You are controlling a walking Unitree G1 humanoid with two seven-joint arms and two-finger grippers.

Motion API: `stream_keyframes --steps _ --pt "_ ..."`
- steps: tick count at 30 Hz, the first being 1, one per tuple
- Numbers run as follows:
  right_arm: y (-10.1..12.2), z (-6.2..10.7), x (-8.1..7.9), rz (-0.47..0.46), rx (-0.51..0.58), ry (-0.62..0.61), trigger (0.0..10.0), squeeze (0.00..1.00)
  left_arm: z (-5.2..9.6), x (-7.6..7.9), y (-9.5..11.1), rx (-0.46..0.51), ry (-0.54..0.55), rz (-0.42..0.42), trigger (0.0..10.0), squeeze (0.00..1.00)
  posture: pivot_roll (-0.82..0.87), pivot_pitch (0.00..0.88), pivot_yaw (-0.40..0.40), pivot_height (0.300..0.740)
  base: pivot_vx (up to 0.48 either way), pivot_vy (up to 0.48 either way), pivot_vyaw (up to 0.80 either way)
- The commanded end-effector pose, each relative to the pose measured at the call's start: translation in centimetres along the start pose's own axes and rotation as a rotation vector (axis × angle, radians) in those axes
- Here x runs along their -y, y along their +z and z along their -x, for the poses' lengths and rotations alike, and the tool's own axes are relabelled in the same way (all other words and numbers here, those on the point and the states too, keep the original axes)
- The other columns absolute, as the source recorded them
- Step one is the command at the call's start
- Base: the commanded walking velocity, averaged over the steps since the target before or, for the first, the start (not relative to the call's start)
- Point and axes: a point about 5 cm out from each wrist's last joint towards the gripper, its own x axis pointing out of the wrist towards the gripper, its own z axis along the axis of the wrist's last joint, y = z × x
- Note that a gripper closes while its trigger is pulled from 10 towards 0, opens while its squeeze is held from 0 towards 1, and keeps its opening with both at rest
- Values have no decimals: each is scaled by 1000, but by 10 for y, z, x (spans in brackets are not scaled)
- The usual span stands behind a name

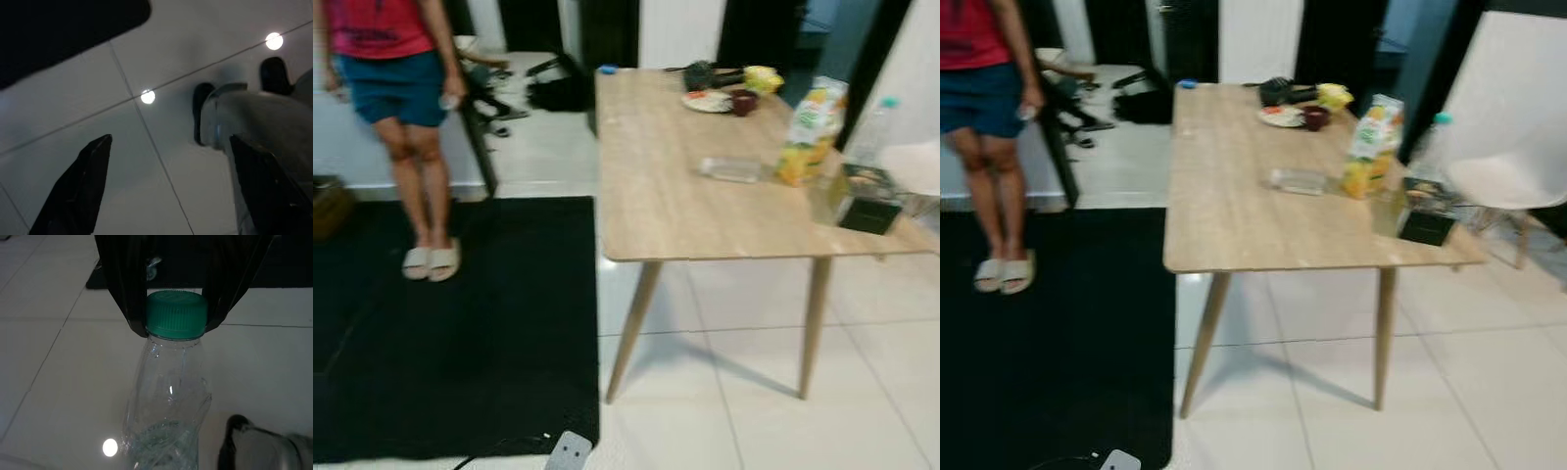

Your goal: Restocking fridge

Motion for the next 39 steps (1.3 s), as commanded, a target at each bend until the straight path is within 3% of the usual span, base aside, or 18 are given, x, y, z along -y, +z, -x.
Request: stream_keyframes --steps 1,39 --pt "2 0 -1 4 13 4 10000 0 1 9 -14 -57 -32 0 10000 0 21 0 -68 740 0 0 781" --pt "-2 0 -2 37 10 32 10000 0 1 9 -15 -59 -30 -7 10000 0 24 0 -75 740 0 0 782"
